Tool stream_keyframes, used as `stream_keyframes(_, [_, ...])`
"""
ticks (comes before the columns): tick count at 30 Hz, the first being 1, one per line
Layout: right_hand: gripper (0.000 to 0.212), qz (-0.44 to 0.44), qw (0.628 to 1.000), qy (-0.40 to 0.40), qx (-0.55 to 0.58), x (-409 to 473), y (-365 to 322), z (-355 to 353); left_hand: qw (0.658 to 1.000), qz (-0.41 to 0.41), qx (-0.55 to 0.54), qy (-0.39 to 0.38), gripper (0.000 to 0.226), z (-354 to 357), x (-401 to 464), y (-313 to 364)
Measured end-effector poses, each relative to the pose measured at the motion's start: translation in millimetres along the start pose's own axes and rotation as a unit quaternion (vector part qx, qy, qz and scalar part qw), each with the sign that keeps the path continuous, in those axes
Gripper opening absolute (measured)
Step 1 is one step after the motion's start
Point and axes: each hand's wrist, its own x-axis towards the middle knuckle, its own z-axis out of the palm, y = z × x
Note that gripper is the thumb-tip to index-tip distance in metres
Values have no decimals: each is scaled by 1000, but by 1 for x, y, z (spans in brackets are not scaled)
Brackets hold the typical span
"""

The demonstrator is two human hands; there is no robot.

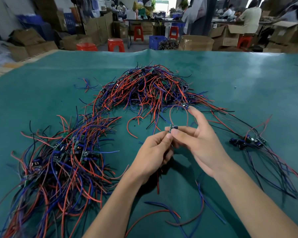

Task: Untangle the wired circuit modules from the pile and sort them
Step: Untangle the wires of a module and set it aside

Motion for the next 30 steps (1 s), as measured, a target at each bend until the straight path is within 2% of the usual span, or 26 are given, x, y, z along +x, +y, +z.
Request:
stream_keyframes(4, [91,-48,997,30,-54,0,-3,-2,999,-9,23,-21,37,1,-1,2])
stream_keyframes(8, [91,-105,984,101,-105,3,-4,-8,999,-23,39,-24,36,0,-2,5])
stream_keyframes(14, [92,-188,950,244,-57,11,-20,-28,996,-21,77,-45,36,4,-3,8])
stream_keyframes(19, [94,-252,924,288,-22,3,-58,-16,996,-8,81,-40,35,2,-5,10])
stream_keyframes(23, [90,-316,913,257,3,3,-93,34,997,-29,65,-3,33,3,-3,9])
stream_keyframes(25, [93,-310,925,219,19,11,-103,67,997,-29,76,8,34,4,-3,8])
stream_keyframes(27, [102,-261,955,138,13,23,-102,104,997,-17,79,20,35,5,-4,9])
stream_keyframes(30, [114,-148,982,-22,-119,43,-78,152,996,-18,72,54,33,3,-6,5])
